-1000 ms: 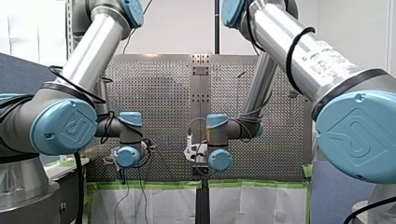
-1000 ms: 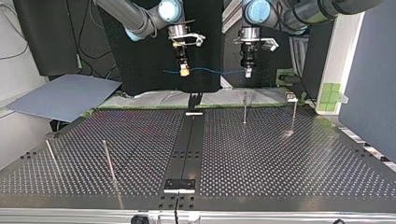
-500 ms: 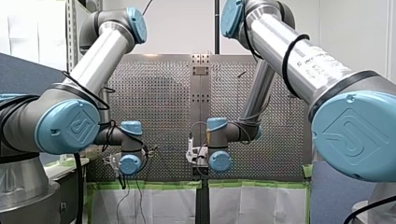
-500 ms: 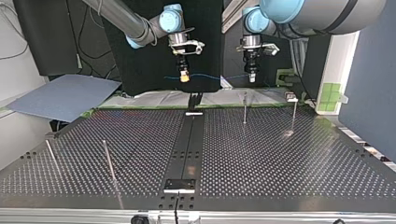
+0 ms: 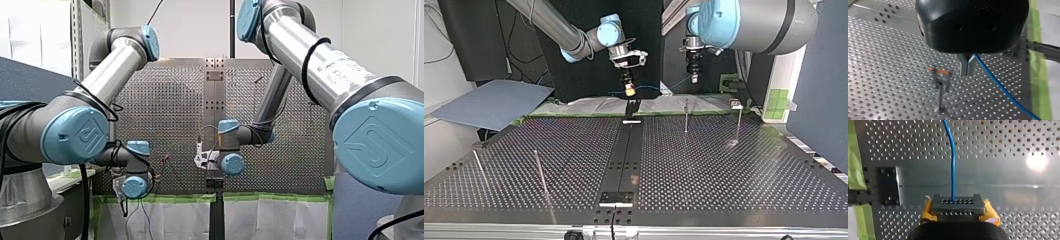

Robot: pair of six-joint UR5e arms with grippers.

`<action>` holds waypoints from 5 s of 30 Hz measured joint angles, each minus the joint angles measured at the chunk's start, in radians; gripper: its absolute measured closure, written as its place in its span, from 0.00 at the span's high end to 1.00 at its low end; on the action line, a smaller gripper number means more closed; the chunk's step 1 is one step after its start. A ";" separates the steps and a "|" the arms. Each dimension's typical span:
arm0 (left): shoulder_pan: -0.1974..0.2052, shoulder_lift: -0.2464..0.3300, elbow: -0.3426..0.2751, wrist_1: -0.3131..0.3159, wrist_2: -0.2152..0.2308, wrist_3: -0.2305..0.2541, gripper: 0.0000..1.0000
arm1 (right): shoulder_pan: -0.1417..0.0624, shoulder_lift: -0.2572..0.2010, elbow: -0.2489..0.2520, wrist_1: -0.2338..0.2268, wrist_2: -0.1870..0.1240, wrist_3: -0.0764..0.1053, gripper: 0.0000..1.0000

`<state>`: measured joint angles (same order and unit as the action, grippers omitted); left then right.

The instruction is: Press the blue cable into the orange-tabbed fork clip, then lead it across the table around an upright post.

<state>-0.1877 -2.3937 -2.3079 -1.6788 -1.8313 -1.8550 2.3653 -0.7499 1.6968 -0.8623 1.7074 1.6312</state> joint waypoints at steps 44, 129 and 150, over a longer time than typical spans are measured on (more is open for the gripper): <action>0.055 -0.015 0.125 -0.131 0.045 0.020 0.00 | -0.035 0.162 -0.201 0.099 -0.062 -0.002 0.00; 0.113 0.024 0.216 -0.239 0.150 -0.022 0.00 | -0.058 0.175 -0.235 0.124 -0.060 -0.027 0.00; 0.147 0.023 0.340 -0.352 0.181 -0.042 0.00 | -0.104 0.180 -0.315 0.157 -0.065 -0.031 0.00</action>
<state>-0.0412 -2.3703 -1.9682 -2.0310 -1.6500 -1.8969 2.2616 -0.5699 1.3820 -0.7051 1.6428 1.6002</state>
